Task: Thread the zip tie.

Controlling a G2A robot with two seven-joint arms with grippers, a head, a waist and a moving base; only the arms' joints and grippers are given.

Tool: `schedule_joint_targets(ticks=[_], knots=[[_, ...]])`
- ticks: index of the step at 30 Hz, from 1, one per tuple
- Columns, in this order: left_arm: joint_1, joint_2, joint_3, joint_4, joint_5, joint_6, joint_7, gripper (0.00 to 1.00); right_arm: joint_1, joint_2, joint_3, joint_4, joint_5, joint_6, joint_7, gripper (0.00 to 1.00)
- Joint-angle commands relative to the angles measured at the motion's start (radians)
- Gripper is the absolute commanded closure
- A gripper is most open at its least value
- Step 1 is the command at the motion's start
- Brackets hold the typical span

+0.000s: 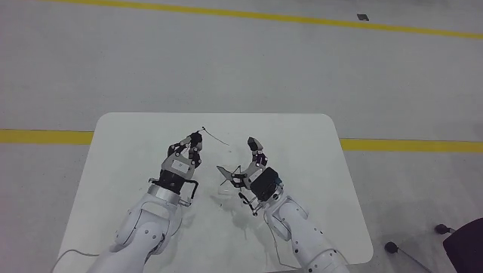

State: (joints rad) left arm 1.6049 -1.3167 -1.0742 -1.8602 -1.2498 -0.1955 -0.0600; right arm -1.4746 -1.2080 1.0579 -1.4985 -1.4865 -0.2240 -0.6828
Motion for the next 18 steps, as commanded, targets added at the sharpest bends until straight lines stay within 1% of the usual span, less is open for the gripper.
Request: schedule_joint_targets(ticks=[1, 10, 12, 15, 18], knots=[[0.000, 0.000, 0.000, 0.000, -0.001, 0.001, -0.001, 1.00, 0.000, 0.000, 0.000, 0.000, 0.000, 0.000, 0.000, 0.00], [0.000, 0.000, 0.000, 0.000, -0.001, 0.001, -0.001, 1.00, 0.000, 0.000, 0.000, 0.000, 0.000, 0.000, 0.000, 0.00], [0.000, -0.001, -0.001, 0.003, 0.005, -0.005, 0.001, 1.00, -0.002, -0.001, 0.001, -0.003, 0.009, 0.002, 0.011, 0.00], [0.006, -0.001, -0.005, 0.003, 0.016, -0.019, -0.014, 1.00, -0.009, 0.001, 0.011, -0.007, 0.027, -0.020, 0.033, 0.00], [0.013, 0.000, -0.009, 0.016, 0.060, -0.035, -0.032, 1.00, -0.018, 0.005, 0.028, -0.007, 0.040, -0.053, 0.044, 0.00]])
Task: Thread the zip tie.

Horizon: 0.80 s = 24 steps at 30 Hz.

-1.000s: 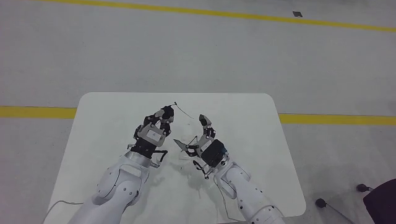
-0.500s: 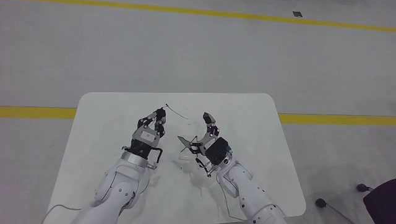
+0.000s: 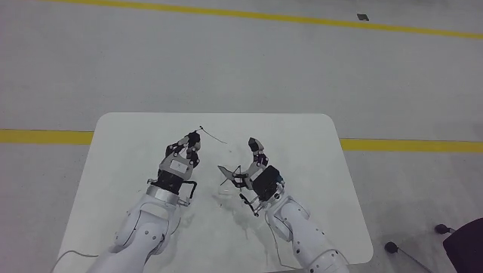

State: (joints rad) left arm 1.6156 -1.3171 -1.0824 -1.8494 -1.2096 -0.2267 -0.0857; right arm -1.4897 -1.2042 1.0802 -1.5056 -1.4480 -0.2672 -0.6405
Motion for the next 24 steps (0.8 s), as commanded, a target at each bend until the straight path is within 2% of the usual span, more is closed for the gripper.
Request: schedule_joint_targets(ticks=[1, 6, 10, 21, 24], knots=[[0.005, 0.001, -0.003, 0.010, 0.036, -0.009, -0.013, 1.00, -0.005, 0.003, 0.011, 0.002, 0.002, -0.022, 0.003, 0.00], [0.030, 0.003, -0.018, 0.020, 0.054, -0.029, -0.031, 1.00, -0.026, 0.012, 0.048, 0.007, 0.016, -0.066, 0.003, 0.00], [0.051, 0.005, -0.037, 0.017, 0.071, -0.043, -0.004, 1.00, -0.045, 0.022, 0.075, 0.004, 0.032, -0.073, 0.004, 0.00], [0.053, 0.005, -0.039, 0.011, 0.080, -0.041, 0.001, 1.00, -0.049, 0.025, 0.080, 0.001, 0.026, -0.073, 0.002, 0.00], [0.055, 0.006, -0.039, 0.026, 0.092, -0.031, 0.005, 1.00, -0.054, 0.025, 0.089, 0.002, 0.037, -0.072, 0.011, 0.00]])
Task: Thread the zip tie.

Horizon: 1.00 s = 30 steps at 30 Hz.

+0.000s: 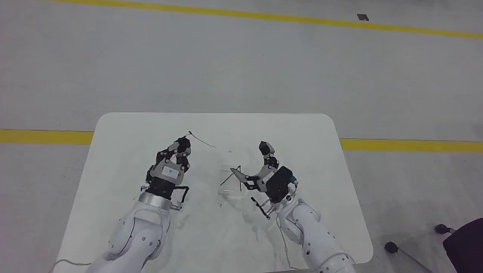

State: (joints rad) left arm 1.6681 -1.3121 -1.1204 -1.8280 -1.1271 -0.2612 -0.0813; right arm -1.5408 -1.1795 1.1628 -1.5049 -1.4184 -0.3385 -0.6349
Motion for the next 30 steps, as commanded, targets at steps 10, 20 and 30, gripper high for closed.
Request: schedule_joint_targets(ticks=[10, 20, 30], knots=[[0.070, 0.004, -0.041, -0.004, -0.004, -0.034, -0.017, 1.00, -0.060, 0.034, 0.104, 0.011, 0.031, -0.001, -0.005, 0.00], [0.087, 0.004, -0.044, -0.022, -0.006, -0.035, -0.022, 1.00, -0.082, 0.047, 0.124, -0.020, 0.042, -0.001, 0.004, 0.00], [0.087, 0.004, -0.044, -0.022, -0.006, -0.035, -0.022, 1.00, -0.082, 0.047, 0.124, -0.020, 0.042, -0.001, 0.004, 0.00]])
